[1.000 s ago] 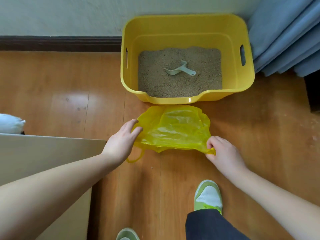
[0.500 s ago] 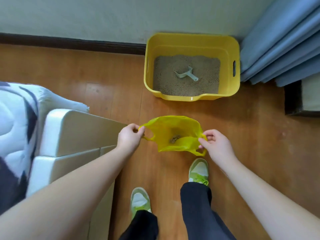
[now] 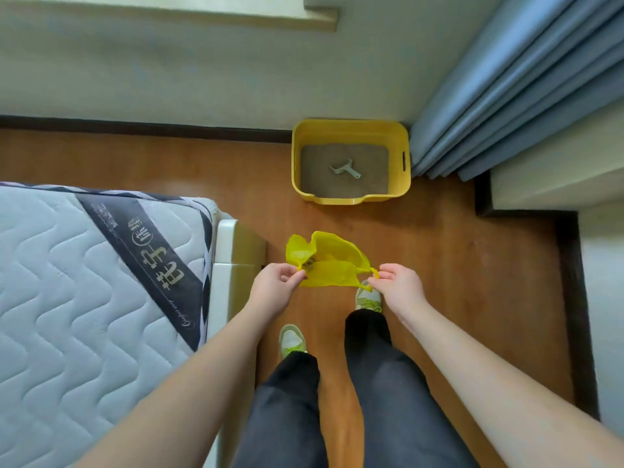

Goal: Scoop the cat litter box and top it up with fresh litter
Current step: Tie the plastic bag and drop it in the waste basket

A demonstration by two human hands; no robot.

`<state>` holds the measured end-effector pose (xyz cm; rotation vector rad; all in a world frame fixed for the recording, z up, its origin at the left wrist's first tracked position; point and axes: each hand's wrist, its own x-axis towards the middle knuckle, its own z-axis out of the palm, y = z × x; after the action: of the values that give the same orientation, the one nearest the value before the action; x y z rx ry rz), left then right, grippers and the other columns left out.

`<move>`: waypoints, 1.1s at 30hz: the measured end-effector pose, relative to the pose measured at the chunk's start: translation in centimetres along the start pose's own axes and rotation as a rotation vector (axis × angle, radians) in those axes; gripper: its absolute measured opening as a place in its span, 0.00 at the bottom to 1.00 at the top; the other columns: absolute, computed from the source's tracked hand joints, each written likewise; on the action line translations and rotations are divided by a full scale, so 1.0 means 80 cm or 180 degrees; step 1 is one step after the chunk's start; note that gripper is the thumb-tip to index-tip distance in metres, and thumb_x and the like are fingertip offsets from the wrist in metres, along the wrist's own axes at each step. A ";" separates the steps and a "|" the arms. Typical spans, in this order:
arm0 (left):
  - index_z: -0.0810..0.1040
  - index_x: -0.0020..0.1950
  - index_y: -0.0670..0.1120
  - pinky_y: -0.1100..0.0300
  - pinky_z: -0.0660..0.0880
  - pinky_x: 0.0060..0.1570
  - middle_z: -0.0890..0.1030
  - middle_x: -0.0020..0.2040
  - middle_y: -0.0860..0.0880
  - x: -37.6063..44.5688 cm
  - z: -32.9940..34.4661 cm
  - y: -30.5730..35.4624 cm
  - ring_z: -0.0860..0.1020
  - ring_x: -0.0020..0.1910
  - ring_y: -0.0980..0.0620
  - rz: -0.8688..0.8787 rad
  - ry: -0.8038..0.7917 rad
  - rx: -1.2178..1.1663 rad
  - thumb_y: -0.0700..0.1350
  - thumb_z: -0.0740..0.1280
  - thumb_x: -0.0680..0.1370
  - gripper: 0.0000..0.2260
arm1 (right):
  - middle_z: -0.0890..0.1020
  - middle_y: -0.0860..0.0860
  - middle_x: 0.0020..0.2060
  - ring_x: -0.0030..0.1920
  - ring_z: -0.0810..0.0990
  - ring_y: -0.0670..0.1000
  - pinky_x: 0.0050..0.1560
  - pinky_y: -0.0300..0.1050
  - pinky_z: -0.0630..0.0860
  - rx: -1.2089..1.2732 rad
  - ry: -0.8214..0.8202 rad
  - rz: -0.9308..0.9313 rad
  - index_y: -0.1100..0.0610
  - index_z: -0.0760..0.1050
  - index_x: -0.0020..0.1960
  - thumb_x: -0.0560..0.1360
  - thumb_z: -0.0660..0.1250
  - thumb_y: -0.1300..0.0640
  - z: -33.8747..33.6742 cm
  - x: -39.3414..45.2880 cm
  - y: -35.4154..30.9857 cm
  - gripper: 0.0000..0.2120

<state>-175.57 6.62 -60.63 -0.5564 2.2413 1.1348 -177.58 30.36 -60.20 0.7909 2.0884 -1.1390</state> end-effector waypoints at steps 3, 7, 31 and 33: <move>0.81 0.54 0.49 0.58 0.70 0.45 0.79 0.48 0.47 -0.047 -0.040 0.007 0.78 0.49 0.48 0.0182 0.0151 0.0511 0.52 0.65 0.80 0.09 | 0.83 0.54 0.51 0.51 0.81 0.53 0.55 0.45 0.76 -0.0553 0.0112 -0.0278 0.59 0.81 0.56 0.72 0.72 0.60 -0.012 -0.054 -0.020 0.12; 0.78 0.52 0.50 0.59 0.69 0.41 0.81 0.42 0.53 -0.113 -0.095 0.029 0.78 0.44 0.50 0.0423 0.0197 0.0377 0.50 0.62 0.81 0.07 | 0.83 0.46 0.44 0.46 0.81 0.49 0.45 0.39 0.74 -0.1092 0.0328 -0.0783 0.50 0.81 0.47 0.76 0.67 0.59 -0.029 -0.135 -0.057 0.06; 0.76 0.33 0.46 0.58 0.67 0.27 0.75 0.27 0.40 -0.417 -0.139 0.359 0.71 0.25 0.45 0.1597 -0.0786 -0.2062 0.60 0.55 0.79 0.23 | 0.78 0.51 0.44 0.43 0.78 0.47 0.48 0.34 0.75 -0.0760 0.1648 -0.4601 0.59 0.83 0.49 0.74 0.70 0.59 -0.253 -0.472 -0.207 0.06; 0.72 0.34 0.46 0.60 0.63 0.24 0.74 0.25 0.43 -0.437 -0.136 0.391 0.68 0.22 0.49 0.1848 -0.0668 -0.1827 0.58 0.55 0.79 0.22 | 0.78 0.50 0.44 0.43 0.78 0.46 0.48 0.34 0.75 -0.0649 0.1751 -0.4596 0.58 0.83 0.46 0.73 0.71 0.60 -0.288 -0.474 -0.214 0.03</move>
<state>-170.58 18.90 -14.32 0.0318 1.9241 2.0506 -172.01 34.97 -13.15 -0.8273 3.2372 -1.3432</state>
